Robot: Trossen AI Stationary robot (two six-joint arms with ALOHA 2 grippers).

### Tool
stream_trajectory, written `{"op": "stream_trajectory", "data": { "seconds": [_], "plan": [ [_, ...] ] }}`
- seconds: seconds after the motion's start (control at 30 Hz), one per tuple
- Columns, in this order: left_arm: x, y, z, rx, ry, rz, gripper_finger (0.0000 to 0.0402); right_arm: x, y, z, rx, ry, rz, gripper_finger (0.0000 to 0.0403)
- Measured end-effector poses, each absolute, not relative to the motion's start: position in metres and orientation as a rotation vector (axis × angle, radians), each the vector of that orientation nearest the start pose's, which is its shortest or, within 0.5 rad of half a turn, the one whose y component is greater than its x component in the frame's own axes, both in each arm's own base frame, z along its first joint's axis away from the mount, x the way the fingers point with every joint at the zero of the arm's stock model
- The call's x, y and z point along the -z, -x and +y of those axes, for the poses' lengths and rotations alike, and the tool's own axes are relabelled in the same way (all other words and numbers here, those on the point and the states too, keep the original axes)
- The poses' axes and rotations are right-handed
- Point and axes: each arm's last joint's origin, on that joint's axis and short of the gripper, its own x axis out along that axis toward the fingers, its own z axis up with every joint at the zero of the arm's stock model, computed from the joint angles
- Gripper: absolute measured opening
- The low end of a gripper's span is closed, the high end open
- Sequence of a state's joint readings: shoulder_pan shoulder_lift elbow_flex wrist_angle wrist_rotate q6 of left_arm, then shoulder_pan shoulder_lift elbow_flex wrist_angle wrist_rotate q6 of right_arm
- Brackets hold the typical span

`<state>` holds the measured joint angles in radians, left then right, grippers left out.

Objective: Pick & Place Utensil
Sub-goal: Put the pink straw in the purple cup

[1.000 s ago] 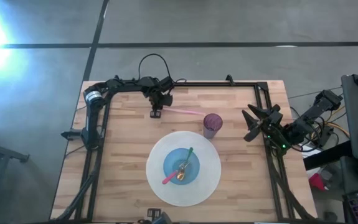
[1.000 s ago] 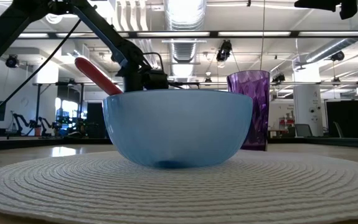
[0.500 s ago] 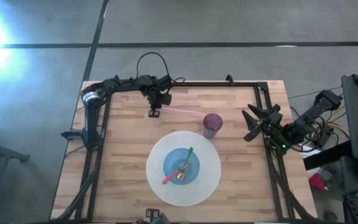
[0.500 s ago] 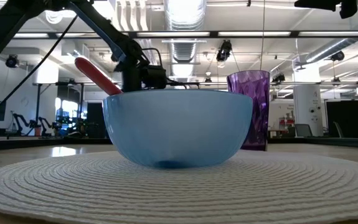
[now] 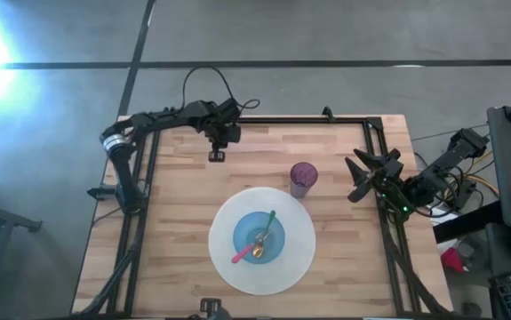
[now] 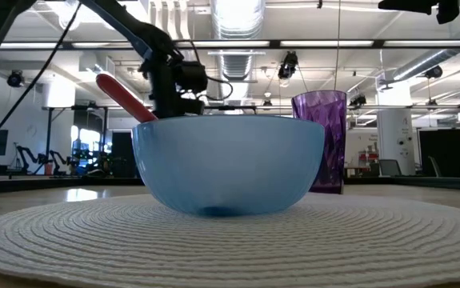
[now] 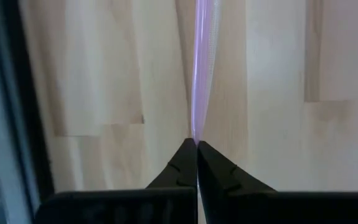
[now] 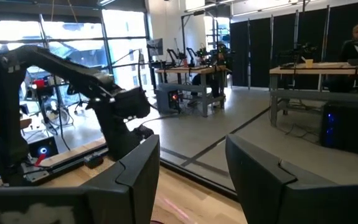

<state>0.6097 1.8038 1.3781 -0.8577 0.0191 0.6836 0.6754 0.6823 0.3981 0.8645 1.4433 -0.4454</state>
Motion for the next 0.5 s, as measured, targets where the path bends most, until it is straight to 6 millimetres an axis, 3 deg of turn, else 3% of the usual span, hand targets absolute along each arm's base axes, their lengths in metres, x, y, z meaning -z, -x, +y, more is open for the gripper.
{"op": "stream_trajectory", "data": {
  "seconds": [0.5],
  "plan": [
    [-0.303, -0.257, 0.181, -0.212, -0.246, 1.094, 0.0000, -0.298, -0.117, 0.057, 0.782, -0.097, -0.118, 0.0178]
  ]
}}
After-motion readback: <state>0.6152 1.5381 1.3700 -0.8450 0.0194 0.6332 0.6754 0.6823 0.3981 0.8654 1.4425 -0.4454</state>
